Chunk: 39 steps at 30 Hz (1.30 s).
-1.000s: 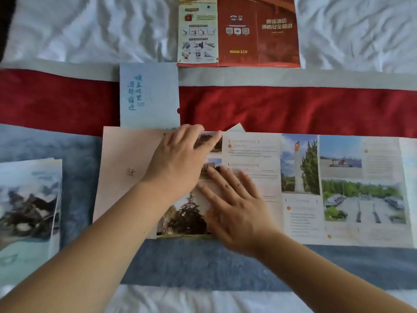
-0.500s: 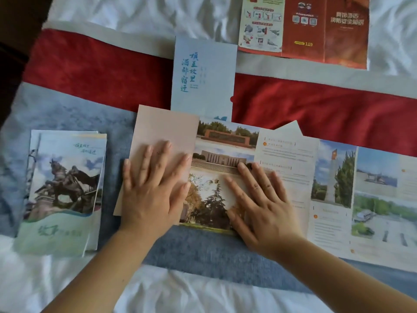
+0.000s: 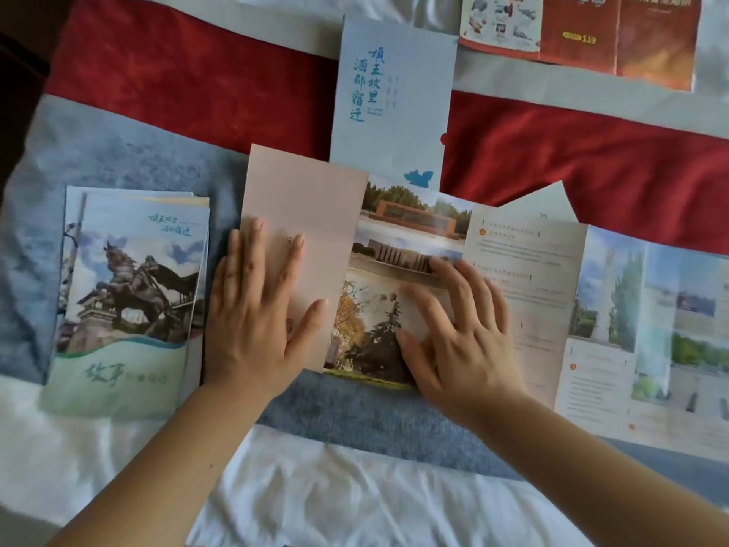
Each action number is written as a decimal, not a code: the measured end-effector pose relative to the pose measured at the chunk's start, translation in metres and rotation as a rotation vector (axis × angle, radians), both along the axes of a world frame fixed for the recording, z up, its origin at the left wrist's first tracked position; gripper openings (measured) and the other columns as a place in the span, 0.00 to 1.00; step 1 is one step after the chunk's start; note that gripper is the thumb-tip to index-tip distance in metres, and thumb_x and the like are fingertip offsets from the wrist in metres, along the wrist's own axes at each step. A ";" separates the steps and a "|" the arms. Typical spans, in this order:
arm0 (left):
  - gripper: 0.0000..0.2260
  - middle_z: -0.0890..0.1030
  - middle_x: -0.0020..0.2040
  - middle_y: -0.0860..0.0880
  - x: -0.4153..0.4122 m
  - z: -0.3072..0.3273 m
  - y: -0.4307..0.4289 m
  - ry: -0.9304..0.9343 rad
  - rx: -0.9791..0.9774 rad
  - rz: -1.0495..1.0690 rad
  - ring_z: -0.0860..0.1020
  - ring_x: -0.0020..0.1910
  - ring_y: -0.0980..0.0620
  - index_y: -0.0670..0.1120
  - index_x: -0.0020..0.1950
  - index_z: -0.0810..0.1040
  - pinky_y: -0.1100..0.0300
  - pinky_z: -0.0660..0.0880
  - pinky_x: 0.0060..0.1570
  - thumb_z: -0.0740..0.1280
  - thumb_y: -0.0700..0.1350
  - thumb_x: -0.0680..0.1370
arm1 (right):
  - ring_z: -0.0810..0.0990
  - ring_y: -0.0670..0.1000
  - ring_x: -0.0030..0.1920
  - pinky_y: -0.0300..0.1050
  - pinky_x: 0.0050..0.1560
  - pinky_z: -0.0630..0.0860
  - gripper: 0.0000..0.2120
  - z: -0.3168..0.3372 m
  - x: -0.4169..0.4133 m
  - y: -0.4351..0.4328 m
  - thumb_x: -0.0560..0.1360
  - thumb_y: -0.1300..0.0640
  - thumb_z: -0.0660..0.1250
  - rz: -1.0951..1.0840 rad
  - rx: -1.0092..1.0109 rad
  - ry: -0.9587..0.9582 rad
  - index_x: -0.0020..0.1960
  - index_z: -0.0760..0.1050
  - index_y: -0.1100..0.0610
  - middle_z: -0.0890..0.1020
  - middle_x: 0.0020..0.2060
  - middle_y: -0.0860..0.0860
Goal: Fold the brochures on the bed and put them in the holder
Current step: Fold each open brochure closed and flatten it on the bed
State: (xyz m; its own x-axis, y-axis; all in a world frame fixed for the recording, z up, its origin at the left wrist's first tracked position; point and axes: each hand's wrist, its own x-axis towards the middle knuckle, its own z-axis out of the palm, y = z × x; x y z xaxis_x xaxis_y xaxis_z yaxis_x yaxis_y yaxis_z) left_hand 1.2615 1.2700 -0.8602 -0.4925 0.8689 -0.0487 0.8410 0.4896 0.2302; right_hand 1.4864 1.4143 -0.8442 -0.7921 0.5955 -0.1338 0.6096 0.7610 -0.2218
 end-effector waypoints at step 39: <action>0.41 0.46 0.85 0.43 0.014 0.004 0.006 -0.096 -0.020 0.090 0.45 0.84 0.45 0.50 0.85 0.49 0.42 0.46 0.80 0.41 0.73 0.78 | 0.43 0.58 0.84 0.60 0.81 0.44 0.33 -0.019 0.093 0.055 0.82 0.31 0.46 -0.249 0.124 -0.135 0.84 0.45 0.39 0.45 0.84 0.51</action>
State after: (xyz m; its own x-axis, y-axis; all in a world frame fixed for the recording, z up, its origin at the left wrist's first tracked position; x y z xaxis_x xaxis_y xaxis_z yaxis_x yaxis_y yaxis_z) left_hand 1.2750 1.2758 -0.8559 -0.5603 0.8201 -0.1164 0.7684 0.5671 0.2967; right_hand 1.5796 1.4695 -0.8634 -0.5995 0.7876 -0.1424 0.7986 0.6005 -0.0408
